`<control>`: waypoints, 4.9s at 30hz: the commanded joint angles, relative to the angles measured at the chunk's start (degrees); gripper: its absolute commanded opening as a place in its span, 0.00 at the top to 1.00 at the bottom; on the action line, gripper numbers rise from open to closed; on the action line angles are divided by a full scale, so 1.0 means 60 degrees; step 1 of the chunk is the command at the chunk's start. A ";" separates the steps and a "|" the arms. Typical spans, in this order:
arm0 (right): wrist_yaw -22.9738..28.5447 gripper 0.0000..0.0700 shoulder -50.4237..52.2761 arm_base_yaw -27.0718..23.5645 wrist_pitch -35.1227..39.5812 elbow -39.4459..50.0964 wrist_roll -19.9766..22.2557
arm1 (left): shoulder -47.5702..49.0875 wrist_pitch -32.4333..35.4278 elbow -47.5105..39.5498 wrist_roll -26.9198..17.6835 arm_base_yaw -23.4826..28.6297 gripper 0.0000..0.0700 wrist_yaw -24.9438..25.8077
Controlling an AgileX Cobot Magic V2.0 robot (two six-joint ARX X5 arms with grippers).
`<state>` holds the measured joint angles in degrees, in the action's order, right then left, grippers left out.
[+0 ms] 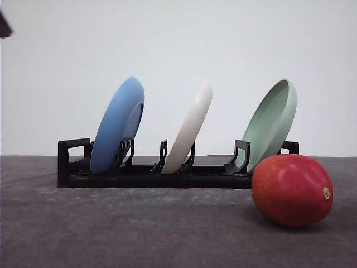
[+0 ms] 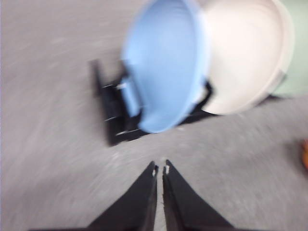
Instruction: Place pomegranate in white plate
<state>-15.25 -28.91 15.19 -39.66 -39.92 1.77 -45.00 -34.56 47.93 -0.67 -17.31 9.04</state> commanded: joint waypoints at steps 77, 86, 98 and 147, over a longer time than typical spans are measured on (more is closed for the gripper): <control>-0.0313 0.42 -0.0029 0.0395 0.0102 -0.0153 0.0020 | -0.9572 0.6979 0.3121 0.0300 -0.4673 0.61 -0.3362; -0.0313 0.42 -0.0029 0.0395 0.0106 -0.0153 0.0023 | -0.9565 0.6891 0.3128 0.0494 -0.4691 0.91 -0.3359; -0.0313 0.42 -0.0029 0.0395 0.0102 -0.0153 0.0023 | -0.9025 0.6899 0.3132 0.1539 -0.4680 0.99 -0.3359; -0.0313 0.42 -0.0033 0.0395 0.0102 -0.0153 0.0020 | -0.0745 0.3627 -0.0950 0.1929 -0.7999 0.99 -0.4614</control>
<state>-16.92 -28.91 17.30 -39.64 -39.92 2.55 -49.25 -13.54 42.14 12.63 -64.57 -18.15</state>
